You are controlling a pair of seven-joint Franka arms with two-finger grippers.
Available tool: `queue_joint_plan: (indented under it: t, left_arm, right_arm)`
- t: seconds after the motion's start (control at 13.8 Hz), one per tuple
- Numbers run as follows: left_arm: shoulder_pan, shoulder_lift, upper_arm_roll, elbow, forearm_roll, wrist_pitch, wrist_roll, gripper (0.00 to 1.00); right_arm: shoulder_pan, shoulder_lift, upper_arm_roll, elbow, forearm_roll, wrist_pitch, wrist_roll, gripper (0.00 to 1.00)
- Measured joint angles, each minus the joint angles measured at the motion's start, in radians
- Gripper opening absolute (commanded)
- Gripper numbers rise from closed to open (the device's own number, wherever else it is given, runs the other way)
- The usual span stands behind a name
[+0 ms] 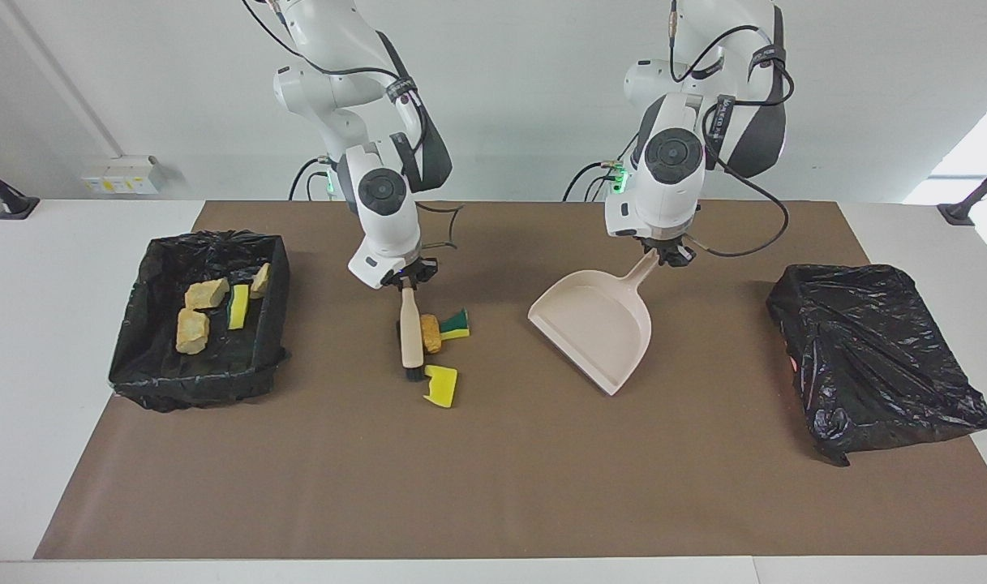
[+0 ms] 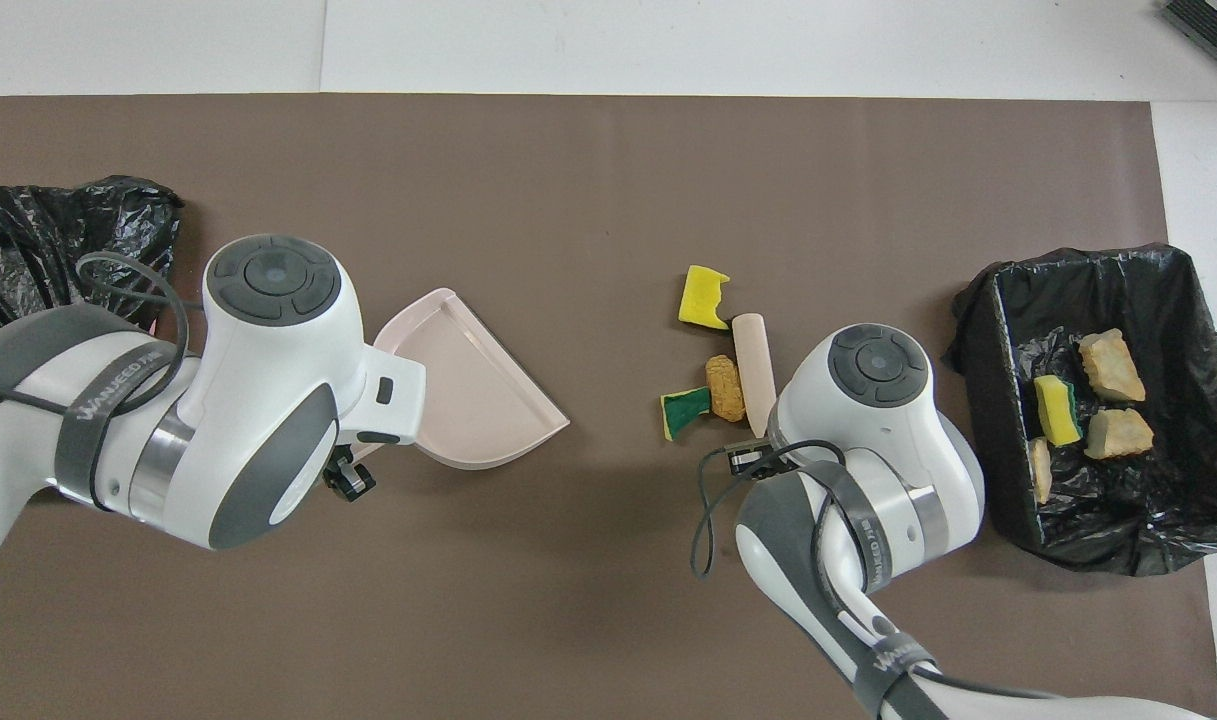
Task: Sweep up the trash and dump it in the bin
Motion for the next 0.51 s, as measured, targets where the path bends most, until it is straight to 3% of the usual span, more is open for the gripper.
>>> queue_joint_plan:
  t: [0.29, 0.51]
  left_arm:
    - [-0.004, -0.080, -0.011, -0.153, 0.003, 0.145, 0.167, 0.00]
    - [-0.005, -0.110, -0.013, -0.213, 0.005, 0.226, 0.305, 0.00]
  right_arm:
    - [0.070, 0.013, 0.002, 0.002, 0.060, 0.035, 0.106, 0.00]
    - [0.121, 0.039, 0.003, 0.009, 0.134, 0.094, 0.134, 0.00]
